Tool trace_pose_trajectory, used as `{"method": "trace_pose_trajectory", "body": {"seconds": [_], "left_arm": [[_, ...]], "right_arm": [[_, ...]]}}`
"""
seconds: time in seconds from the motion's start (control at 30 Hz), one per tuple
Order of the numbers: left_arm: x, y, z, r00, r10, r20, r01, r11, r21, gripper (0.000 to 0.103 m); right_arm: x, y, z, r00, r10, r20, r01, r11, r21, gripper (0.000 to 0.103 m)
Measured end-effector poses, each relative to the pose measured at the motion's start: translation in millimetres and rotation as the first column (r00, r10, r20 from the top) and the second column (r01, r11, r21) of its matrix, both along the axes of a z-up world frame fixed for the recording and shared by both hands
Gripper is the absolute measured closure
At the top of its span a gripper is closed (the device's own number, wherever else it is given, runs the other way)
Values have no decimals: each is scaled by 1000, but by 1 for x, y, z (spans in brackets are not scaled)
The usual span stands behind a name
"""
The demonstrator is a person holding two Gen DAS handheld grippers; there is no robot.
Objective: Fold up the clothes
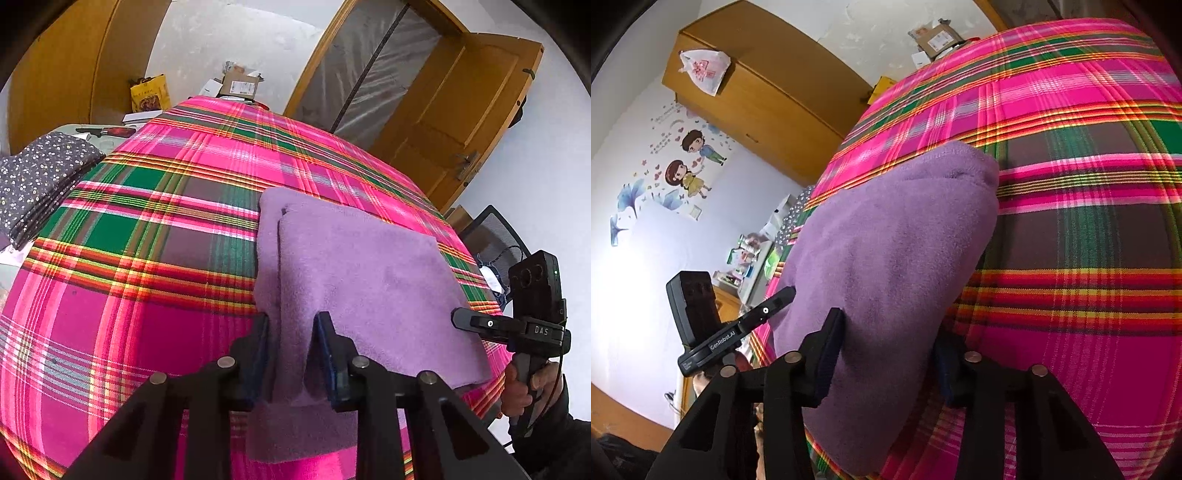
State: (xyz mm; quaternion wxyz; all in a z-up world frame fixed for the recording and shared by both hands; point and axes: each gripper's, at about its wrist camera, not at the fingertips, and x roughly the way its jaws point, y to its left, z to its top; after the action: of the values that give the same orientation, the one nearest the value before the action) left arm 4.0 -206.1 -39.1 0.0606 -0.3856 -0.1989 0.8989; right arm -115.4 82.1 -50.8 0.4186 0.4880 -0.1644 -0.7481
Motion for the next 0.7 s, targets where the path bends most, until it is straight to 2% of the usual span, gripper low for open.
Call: {"method": "trace_pose_trajectory", "body": {"seconds": [0.2,0.3,0.43,0.6,0.7], "left_arm": [[8,6,6,1000,0,-11,0,999,33,83],[10,11,5,1000,-7,-10,7,1000,21,83],[9,9,1,1000,6,3,-6,999,43,79],[4,3,-4,1000,20,22,-22,996,87,72],[-2,2,-7,1000,15,25,-18,994,106,71]], "right_arm": [[-7,4,11,999,1,-32,-1,1000,1,68],[-16,9,8,1000,-1,-8,1,1000,-10,68],[-18,13,0,999,3,39,-2,1000,-31,60],[-18,13,-3,998,9,55,-7,999,-39,58],[-18,10,-2,999,18,45,-16,999,-35,56]]}}
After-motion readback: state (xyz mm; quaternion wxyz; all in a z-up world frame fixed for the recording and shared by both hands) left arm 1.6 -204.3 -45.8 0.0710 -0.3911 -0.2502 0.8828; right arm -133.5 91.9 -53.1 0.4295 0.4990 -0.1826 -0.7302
